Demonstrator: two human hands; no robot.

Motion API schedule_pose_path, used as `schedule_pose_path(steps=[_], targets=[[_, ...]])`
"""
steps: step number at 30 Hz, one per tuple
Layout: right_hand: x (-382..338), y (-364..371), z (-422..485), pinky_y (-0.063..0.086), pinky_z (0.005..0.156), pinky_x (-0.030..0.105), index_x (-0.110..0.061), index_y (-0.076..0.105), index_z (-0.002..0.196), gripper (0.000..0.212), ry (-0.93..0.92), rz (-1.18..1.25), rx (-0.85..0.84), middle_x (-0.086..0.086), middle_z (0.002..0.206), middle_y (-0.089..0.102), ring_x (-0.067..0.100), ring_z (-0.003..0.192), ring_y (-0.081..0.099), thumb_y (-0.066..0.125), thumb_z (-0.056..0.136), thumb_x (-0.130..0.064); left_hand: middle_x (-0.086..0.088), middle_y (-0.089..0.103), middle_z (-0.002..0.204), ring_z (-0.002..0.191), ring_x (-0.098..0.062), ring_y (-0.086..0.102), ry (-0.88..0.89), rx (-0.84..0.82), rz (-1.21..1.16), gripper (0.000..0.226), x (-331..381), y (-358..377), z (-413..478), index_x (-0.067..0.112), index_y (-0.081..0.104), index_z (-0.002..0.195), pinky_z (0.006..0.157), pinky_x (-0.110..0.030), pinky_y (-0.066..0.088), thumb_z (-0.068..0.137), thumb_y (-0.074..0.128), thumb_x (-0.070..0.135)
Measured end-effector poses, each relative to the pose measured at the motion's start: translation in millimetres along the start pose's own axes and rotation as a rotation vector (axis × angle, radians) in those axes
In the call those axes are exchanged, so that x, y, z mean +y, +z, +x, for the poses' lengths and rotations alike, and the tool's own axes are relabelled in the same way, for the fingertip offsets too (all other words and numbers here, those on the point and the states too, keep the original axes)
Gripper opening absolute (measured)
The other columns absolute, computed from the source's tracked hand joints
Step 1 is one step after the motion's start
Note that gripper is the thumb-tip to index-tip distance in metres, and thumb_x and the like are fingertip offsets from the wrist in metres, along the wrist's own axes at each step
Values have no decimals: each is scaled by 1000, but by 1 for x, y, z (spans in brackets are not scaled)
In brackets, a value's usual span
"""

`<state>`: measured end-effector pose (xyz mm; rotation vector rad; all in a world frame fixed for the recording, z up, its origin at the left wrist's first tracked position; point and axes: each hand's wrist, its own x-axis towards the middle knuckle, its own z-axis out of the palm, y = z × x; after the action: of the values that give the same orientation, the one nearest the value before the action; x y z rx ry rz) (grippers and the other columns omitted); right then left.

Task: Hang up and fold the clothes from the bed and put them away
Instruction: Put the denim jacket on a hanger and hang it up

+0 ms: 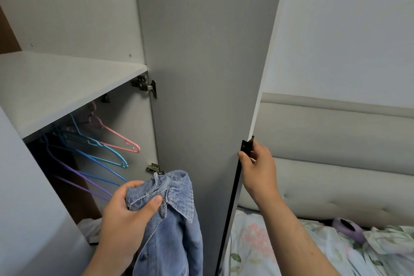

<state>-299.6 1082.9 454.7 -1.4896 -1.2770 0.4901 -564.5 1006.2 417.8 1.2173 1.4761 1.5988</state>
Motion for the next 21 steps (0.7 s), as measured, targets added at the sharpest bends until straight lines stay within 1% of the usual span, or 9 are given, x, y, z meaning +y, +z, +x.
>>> schedule_pose_path(steps=[3, 5, 7, 8, 11, 14, 16, 19, 21], targets=[[-3, 3, -6, 47, 102, 35, -14, 57, 135, 39, 31, 30, 41, -3, 114, 52, 19, 112, 58, 63, 96, -13, 13, 74, 84, 69, -2, 70, -3, -3, -10, 46, 1, 4, 1, 43, 65, 88, 58, -12, 53, 73, 84, 4], [-8, 7, -16, 43, 106, 39, -11, 50, 141, 51, -9, 12, 204, 5, 125, 51, 25, 118, 53, 67, 92, -12, 14, 74, 84, 70, -3, 70, -8, 9, -14, 45, 3, 3, 2, 44, 65, 88, 57, -16, 54, 73, 84, 7], [-17, 16, -33, 42, 100, 40, -9, 58, 128, 41, -226, -66, 350, 9, 118, 56, 27, 110, 53, 64, 88, -16, 12, 74, 85, 71, -5, 71, -13, 28, -11, 42, 0, 0, 3, 43, 65, 88, 61, -24, 55, 73, 85, 9], [-20, 24, -42, 42, 97, 36, -9, 62, 119, 34, -342, -86, 330, 6, 112, 58, 24, 105, 54, 61, 86, -18, 10, 74, 85, 71, -6, 71, -17, 40, -1, 39, -2, -2, 3, 40, 66, 89, 64, -28, 55, 73, 85, 10], [-28, 60, -60, 45, 85, 19, -15, 68, 101, 20, -461, 8, -61, -15, 94, 58, 3, 89, 56, 57, 86, -21, 3, 74, 84, 73, -10, 71, -65, 104, -10, 33, -10, -10, 3, 24, 66, 95, 69, -32, 57, 73, 85, 7], [-31, 103, -58, 43, 75, 6, -17, 73, 95, 15, -310, 100, -344, -21, 84, 62, -6, 79, 59, 64, 86, -10, 0, 73, 80, 71, -9, 68, -100, 151, 41, 34, -25, -19, 2, 19, 66, 93, 62, -14, 53, 70, 86, 3], [-32, 133, -49, 42, 72, 5, -15, 74, 95, 16, -200, 141, -433, -18, 79, 64, -8, 72, 59, 66, 86, -4, -1, 71, 80, 71, -16, 67, -99, 192, 70, 38, -41, -24, 4, 22, 65, 88, 61, -8, 49, 66, 88, 1], [-29, 184, -36, 47, 74, 12, -10, 74, 97, 12, -92, 192, -603, -9, 77, 65, -4, 65, 57, 70, 87, -7, 6, 71, 83, 85, -10, 65, -104, 243, 183, 44, -63, -23, 6, 23, 64, 84, 69, -1, 41, 59, 90, -1], [-27, 217, -32, 51, 77, 17, -8, 74, 100, 14, -58, 188, -699, -4, 81, 66, 4, 71, 58, 74, 86, -11, 10, 69, 89, 96, -15, 63, -199, 277, 165, 45, -83, -25, 10, 17, 60, 88, 83, -12, 42, 61, 88, -6]])
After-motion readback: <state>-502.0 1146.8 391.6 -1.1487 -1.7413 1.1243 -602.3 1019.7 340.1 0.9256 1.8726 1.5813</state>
